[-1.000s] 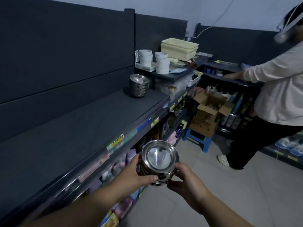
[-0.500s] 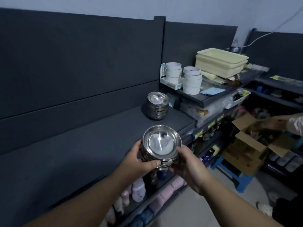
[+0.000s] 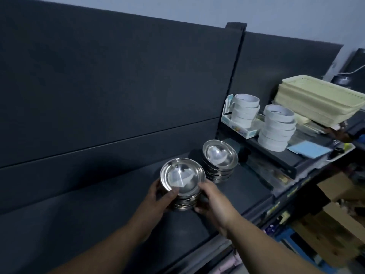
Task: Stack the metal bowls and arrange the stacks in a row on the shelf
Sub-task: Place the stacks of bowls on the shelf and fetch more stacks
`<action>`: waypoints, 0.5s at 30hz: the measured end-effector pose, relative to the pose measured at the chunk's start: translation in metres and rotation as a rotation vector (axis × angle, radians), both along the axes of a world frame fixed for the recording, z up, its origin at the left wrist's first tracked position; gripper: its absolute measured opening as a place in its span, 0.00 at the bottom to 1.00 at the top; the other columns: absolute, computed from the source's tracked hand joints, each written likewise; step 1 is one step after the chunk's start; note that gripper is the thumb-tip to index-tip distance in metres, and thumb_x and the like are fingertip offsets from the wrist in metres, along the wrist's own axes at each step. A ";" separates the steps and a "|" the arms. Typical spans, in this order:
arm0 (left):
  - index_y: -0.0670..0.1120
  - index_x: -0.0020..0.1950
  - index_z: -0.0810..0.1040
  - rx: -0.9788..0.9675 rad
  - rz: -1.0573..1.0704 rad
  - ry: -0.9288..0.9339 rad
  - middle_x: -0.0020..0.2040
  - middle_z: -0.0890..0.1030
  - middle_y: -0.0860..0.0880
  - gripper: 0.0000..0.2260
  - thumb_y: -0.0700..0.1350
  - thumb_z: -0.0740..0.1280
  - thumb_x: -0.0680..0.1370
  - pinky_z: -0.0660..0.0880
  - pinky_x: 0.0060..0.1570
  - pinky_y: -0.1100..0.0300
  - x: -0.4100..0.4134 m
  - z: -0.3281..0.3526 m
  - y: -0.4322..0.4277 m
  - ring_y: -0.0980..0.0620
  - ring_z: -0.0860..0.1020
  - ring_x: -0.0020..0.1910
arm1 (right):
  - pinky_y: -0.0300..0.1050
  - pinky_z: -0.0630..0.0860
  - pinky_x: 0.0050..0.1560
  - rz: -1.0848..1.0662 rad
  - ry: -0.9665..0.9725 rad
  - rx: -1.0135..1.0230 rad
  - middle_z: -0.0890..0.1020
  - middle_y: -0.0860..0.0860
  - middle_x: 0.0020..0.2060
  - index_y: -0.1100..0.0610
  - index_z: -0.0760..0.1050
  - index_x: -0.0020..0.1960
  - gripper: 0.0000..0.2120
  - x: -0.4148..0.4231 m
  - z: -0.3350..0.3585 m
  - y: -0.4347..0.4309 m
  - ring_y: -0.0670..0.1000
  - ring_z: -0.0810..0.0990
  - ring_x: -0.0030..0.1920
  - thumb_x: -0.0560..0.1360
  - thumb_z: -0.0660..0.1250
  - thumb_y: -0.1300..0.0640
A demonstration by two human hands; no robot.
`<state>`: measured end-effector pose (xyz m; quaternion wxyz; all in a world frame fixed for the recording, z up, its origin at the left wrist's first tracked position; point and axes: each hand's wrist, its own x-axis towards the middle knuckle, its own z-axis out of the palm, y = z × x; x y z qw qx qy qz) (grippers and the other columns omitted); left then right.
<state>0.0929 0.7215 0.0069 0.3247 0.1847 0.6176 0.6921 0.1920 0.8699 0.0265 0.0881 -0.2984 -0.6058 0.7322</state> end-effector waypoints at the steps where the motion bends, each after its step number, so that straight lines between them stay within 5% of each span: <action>1: 0.55 0.69 0.68 -0.009 0.018 0.006 0.62 0.80 0.55 0.42 0.65 0.76 0.58 0.73 0.65 0.50 -0.005 -0.001 0.003 0.57 0.78 0.60 | 0.45 0.76 0.53 0.017 -0.002 0.004 0.84 0.47 0.56 0.42 0.73 0.64 0.16 -0.008 0.000 0.004 0.49 0.81 0.57 0.77 0.61 0.46; 8: 0.56 0.71 0.66 -0.018 0.155 -0.011 0.64 0.78 0.57 0.37 0.58 0.76 0.66 0.73 0.64 0.54 -0.020 -0.006 0.026 0.59 0.77 0.62 | 0.42 0.73 0.54 0.114 0.068 -0.010 0.84 0.45 0.56 0.45 0.74 0.63 0.14 -0.044 -0.005 0.027 0.45 0.80 0.58 0.79 0.61 0.49; 12: 0.56 0.72 0.64 -0.067 0.248 0.012 0.64 0.77 0.59 0.36 0.56 0.75 0.67 0.71 0.67 0.53 -0.005 -0.001 0.033 0.60 0.75 0.63 | 0.49 0.74 0.64 0.122 0.066 0.058 0.82 0.42 0.57 0.43 0.71 0.66 0.30 -0.042 -0.020 0.037 0.44 0.80 0.59 0.67 0.73 0.38; 15: 0.53 0.74 0.62 -0.150 0.326 0.061 0.65 0.74 0.62 0.37 0.55 0.73 0.68 0.70 0.63 0.64 0.016 0.001 0.034 0.69 0.74 0.59 | 0.44 0.73 0.63 0.221 0.003 0.219 0.82 0.39 0.55 0.43 0.72 0.63 0.28 -0.027 -0.030 0.045 0.40 0.79 0.57 0.66 0.77 0.43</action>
